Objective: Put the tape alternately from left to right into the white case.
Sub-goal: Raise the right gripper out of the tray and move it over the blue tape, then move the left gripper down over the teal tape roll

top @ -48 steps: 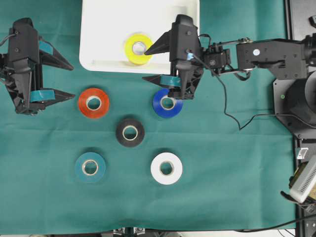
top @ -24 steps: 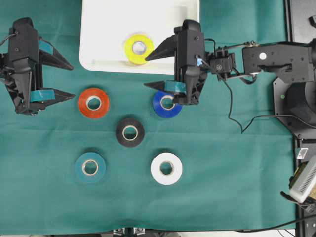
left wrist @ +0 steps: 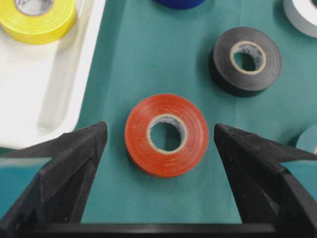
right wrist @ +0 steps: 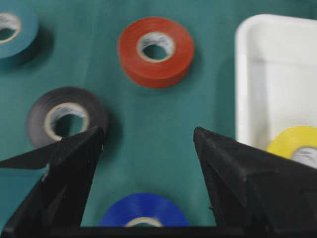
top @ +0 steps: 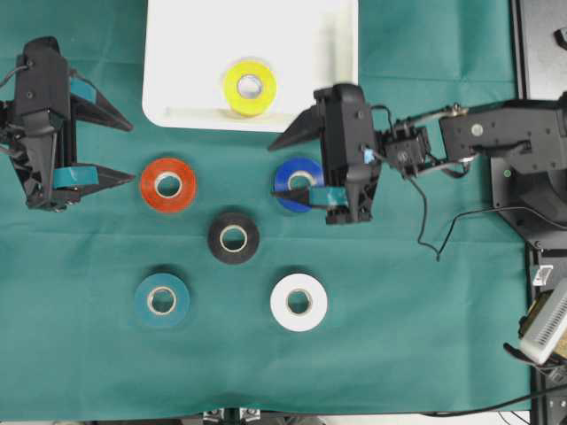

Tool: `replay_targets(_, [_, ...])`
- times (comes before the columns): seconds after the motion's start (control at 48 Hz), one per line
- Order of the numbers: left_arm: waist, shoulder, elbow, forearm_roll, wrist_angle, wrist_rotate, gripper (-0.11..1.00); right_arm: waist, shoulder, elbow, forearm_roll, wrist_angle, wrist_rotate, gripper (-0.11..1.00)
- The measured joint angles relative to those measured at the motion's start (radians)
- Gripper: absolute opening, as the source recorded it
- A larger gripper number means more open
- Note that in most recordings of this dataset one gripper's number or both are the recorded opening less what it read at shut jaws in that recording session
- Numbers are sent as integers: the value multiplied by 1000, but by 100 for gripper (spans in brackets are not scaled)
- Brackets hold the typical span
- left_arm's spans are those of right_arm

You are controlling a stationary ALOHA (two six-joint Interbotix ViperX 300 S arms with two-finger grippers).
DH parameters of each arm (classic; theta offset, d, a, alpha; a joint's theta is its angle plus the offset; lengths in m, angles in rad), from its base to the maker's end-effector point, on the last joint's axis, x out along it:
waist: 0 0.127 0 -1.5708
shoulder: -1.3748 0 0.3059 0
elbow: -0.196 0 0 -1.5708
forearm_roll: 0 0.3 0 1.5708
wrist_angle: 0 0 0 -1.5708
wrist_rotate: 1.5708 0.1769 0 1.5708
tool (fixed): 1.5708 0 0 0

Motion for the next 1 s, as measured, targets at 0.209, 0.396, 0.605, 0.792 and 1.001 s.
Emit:
replay_targets(0.209, [-20, 51, -18, 0, -2, 0, 74, 35, -5, 9, 0, 0, 0, 81])
replay_targets(0.396, [-41, 92, -38, 0, -2, -2, 74, 57, -5, 23, 0, 0, 3, 81])
replay_targets(0.605, [-64, 133, -61, 0, -3, -6, 74, 58, -5, 28, 0, 0, 5, 81])
replay_targets(0.792, [-89, 172, -81, 0, -3, -41, 74, 58, -6, 29, 2, 0, 5, 81])
replay_targets(1.001, [-98, 206, -95, 0, -2, -61, 74, 58, -6, 31, 0, 0, 5, 81])
